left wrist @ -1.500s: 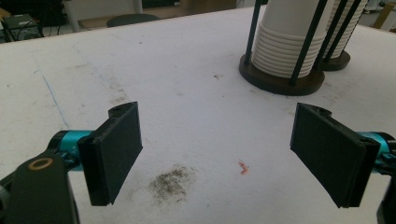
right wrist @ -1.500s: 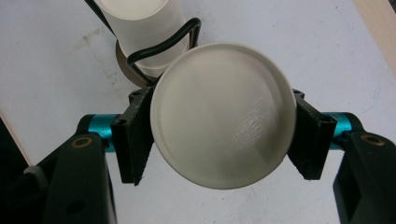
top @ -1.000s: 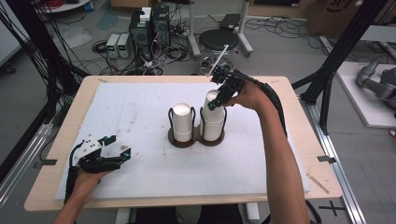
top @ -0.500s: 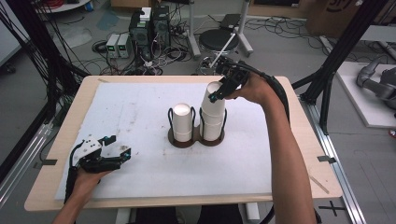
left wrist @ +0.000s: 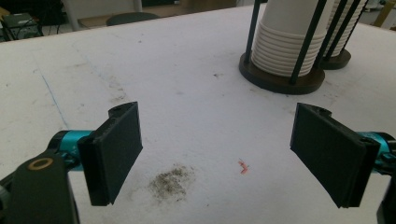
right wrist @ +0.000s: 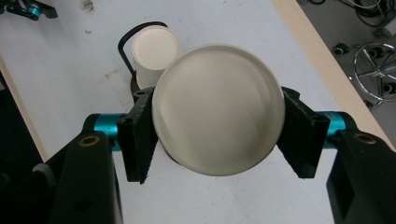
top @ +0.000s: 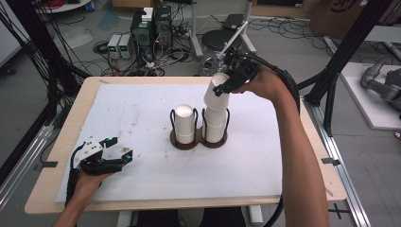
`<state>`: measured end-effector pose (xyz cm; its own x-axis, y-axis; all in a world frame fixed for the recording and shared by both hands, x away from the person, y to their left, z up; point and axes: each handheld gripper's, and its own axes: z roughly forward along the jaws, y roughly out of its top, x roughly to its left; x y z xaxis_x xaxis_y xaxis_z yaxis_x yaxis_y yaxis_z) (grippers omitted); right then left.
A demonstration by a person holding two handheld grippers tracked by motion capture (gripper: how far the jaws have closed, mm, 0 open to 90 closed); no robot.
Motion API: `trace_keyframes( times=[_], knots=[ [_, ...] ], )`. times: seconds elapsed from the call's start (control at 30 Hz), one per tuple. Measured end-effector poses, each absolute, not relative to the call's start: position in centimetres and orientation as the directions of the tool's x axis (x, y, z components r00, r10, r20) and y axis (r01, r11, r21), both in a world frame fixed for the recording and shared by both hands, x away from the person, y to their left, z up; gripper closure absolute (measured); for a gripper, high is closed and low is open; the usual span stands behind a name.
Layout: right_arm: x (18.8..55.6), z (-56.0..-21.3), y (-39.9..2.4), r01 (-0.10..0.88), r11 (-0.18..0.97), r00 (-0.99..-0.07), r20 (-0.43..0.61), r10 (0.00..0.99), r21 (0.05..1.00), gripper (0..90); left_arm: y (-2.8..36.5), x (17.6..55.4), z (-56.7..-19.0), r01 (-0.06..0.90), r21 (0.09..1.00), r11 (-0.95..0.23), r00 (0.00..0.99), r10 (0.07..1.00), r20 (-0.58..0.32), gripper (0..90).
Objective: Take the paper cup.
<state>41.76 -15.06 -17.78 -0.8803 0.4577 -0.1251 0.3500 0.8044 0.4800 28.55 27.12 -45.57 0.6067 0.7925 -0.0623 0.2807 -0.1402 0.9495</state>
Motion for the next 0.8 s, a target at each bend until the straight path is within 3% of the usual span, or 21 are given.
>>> trace_keyframes(
  times=[0.43, 0.8],
  knots=[
    [39.1, -14.2, -16.8, 0.257, 0.743, -0.893, -0.141, 0.426, 0.618, 36.9, 27.1, 28.6, -45.6, 0.281, 0.949, -0.141, 0.607, 0.792, -0.062, 16.5],
    [36.0, -14.9, -18.7, 0.179, 0.694, -0.913, -0.145, 0.381, 0.698, 36.9, 27.1, 28.5, -45.6, 0.276, 0.95, -0.144, 0.61, 0.79, -0.057, 16.5]
  ],
)
